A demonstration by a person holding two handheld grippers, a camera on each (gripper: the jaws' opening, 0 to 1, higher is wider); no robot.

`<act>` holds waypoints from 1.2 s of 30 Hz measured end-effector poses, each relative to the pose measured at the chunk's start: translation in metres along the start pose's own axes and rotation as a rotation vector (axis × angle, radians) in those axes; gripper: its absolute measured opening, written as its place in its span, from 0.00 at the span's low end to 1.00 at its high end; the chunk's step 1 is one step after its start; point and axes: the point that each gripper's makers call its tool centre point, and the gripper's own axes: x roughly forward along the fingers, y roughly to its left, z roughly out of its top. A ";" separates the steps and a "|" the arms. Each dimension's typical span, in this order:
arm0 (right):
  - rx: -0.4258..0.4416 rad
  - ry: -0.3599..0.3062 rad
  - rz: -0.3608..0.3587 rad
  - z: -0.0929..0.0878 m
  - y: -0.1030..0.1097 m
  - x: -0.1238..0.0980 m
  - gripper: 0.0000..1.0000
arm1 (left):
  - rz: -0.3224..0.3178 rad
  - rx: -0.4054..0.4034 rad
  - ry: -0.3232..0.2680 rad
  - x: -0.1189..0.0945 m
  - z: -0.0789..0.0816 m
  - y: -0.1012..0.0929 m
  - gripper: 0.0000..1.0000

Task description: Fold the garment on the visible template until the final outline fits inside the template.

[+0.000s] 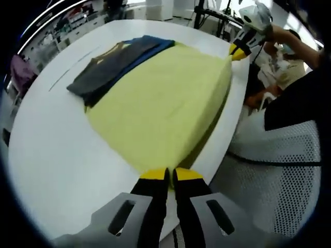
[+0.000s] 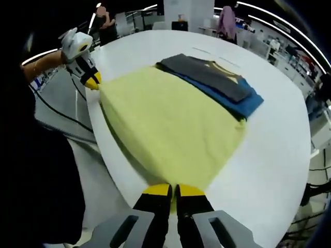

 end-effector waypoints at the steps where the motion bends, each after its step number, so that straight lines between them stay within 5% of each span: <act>1: 0.004 0.006 0.002 0.000 0.000 -0.001 0.00 | -0.001 -0.004 0.001 -0.002 0.001 -0.001 0.01; 36: -0.021 0.050 0.033 0.022 0.017 -0.048 0.00 | -0.057 -0.060 0.051 -0.039 0.005 -0.010 0.01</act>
